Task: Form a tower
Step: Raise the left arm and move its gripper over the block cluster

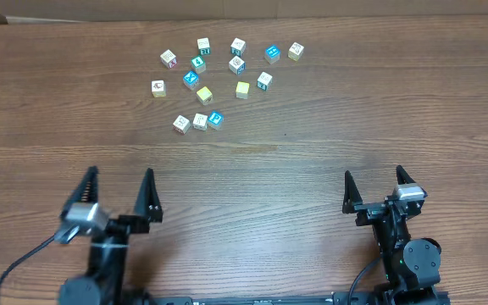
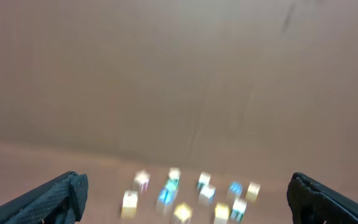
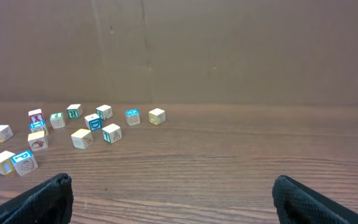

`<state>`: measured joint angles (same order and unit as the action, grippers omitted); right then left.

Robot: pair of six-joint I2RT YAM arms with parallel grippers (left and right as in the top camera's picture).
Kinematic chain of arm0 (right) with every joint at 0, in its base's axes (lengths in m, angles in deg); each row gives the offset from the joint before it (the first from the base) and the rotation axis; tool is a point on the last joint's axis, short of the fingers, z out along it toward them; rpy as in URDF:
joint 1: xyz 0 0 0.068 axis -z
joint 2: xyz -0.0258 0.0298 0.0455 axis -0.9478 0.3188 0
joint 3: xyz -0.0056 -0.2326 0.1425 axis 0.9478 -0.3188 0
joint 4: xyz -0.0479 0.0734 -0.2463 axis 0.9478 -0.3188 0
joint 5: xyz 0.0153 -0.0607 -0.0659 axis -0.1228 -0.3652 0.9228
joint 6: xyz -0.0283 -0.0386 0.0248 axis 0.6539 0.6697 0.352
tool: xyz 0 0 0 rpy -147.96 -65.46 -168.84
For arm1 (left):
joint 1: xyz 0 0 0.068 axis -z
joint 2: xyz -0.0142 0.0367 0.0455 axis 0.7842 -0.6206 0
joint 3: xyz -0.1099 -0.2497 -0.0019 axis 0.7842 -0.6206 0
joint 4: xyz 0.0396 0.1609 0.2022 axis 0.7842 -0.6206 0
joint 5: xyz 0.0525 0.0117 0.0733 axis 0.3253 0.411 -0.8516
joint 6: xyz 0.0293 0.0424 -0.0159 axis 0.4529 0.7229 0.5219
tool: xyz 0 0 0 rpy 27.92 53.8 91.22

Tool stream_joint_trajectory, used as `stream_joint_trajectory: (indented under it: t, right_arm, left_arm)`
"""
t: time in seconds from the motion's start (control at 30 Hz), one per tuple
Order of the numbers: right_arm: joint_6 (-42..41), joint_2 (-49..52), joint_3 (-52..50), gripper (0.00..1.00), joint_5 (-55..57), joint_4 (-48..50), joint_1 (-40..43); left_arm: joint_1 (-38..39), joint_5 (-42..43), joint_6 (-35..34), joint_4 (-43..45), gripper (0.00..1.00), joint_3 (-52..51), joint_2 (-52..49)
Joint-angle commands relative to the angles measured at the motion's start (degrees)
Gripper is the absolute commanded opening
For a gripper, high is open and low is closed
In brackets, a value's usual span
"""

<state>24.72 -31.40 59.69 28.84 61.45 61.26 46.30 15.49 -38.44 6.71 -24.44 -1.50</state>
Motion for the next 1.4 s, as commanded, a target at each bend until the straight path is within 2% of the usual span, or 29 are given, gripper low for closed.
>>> stream_joint_trajectory:
  t: [0.0,0.23,0.57,0.83,0.97,1.37]
  right_arm:
    - [0.1,0.1,-0.6,1.00,0.0,0.2,0.2]
    - [0.1,0.1,-0.6,1.00,0.0,0.2,0.2]
    - [0.1,0.1,-0.6,1.00,0.0,0.2,0.2]
    - [0.1,0.1,-0.6,1.00,0.0,0.2,0.2]
    - [0.1,0.1,-0.6,1.00,0.0,0.2,0.2]
    - [0.1,0.1,-0.6,1.00,0.0,0.2,0.2]
  left_arm:
    - [-0.3,1.5,3.1,-2.2,0.99,12.8,-3.4]
    - [-0.3,3.7,8.8,-14.6,1.00,39.3,-20.4]
    - [-0.3,7.9,11.6,-30.7,1.00,76.1,-51.0]
    - [-0.3,7.9,12.0,-39.9,0.99,97.7,-74.2]
    - [-0.3,7.4,12.7,-43.0,0.99,103.1,-84.1]
    - [0.3,7.4,12.4,-54.2,1.00,103.2,-99.6]
